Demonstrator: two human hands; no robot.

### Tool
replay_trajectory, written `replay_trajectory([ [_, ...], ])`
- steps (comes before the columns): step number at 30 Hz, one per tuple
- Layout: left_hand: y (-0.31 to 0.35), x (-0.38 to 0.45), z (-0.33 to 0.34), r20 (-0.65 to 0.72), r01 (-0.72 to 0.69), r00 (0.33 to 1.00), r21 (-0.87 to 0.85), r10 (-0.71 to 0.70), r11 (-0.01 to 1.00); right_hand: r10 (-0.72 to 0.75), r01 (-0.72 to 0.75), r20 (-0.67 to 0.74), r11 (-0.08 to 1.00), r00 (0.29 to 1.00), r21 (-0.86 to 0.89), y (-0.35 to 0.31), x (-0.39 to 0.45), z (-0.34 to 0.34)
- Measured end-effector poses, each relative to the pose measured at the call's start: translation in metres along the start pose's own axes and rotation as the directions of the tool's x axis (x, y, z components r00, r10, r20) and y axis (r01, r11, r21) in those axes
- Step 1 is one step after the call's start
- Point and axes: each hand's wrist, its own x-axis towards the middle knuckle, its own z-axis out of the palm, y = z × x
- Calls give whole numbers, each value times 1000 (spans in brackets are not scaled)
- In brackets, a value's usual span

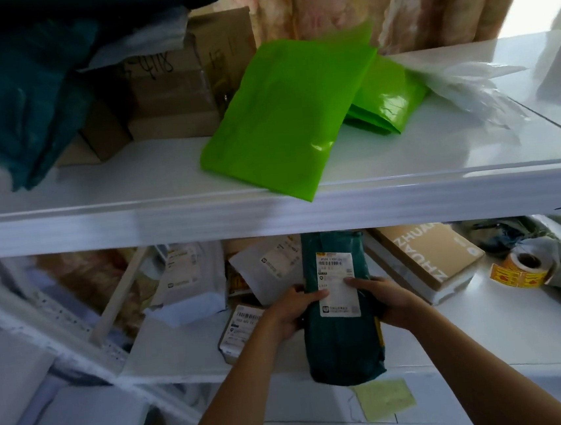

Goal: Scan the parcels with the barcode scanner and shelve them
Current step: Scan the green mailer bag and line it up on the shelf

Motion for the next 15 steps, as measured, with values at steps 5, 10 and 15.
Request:
replay_trajectory([
  [5, -12, -35, -22, -189, -135, 977, -195, 97, 971, -76, 77, 90, 997, 993, -17, 0, -6, 40],
  [10, -31, -90, -52, -256, -255, 948, -251, 190, 934, -91, 107, 183, 991, 979, -82, 17, -8, 101],
  [15, -73, -158, -104, -413, -304, 895, -290, 168, 907, 12, 57, 335, 979, 942, -195, 49, -14, 178],
])
